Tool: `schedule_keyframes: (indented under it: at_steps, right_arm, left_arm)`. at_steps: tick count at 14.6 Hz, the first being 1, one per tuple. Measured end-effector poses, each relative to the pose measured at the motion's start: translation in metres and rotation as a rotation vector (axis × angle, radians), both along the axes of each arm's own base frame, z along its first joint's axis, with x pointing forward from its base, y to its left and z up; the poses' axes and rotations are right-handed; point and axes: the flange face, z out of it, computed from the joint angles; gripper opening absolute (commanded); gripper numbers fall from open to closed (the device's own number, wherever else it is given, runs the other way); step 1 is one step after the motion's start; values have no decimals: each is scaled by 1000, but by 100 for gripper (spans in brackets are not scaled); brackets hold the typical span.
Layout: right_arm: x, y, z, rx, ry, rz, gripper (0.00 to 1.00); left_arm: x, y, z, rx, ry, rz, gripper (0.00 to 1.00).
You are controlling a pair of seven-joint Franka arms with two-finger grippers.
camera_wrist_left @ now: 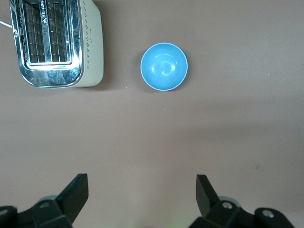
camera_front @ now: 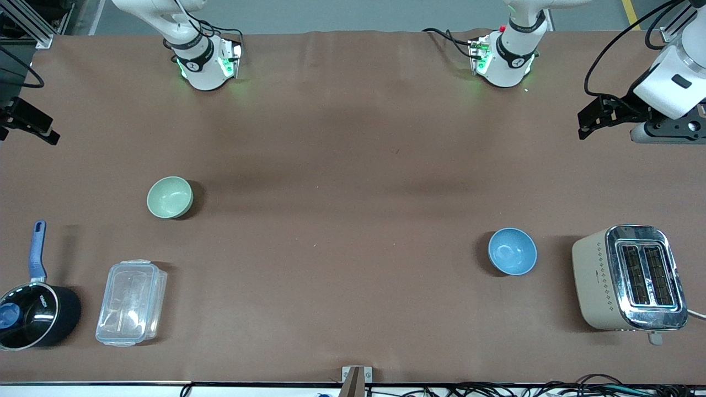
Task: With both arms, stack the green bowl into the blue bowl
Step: 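Reach the left gripper to the blue bowl while the right gripper reaches the green bowl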
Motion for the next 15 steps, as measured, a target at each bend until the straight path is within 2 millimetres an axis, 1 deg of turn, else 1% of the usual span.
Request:
schedule_keyframes:
  at_steps: [5, 6, 7, 8, 10, 11, 12, 13, 14, 15]
  right_arm:
    - [0, 0, 0, 0, 0, 0, 100]
    - [0, 0, 0, 0, 0, 0, 100]
    - [0, 0, 0, 0, 0, 0, 100]
    - [0, 0, 0, 0, 1, 0, 100]
    - [0, 0, 0, 0, 1, -1, 100]
    - [0, -1, 0, 0, 1, -1, 100]
    - [0, -1, -2, 1, 12, -1, 100]
    - [-1, -2, -7, 1, 28, 9, 100]
    - [-1, -5, -20, 3, 62, 29, 100]
    - [0, -13, -41, 7, 98, 38, 100]
  left_arm:
    - [6, 0, 0, -3, -3, 0, 100]
    - [12, 0, -5, -4, 6, 1, 100]
    - [22, 1, -17, -5, 26, 2, 100]
    - [34, 1, -37, -7, 51, 2, 100]
    - [65, 0, -90, -15, 82, 2, 100]
    - [80, -1, -119, -13, 95, 0, 100]
    - [100, 1, -166, 7, 96, -8, 100]
    - [109, 1, -191, 10, 88, -12, 100]
    - [115, 0, -215, 9, 59, -19, 100]
    - [117, -1, -241, 11, 35, -27, 100]
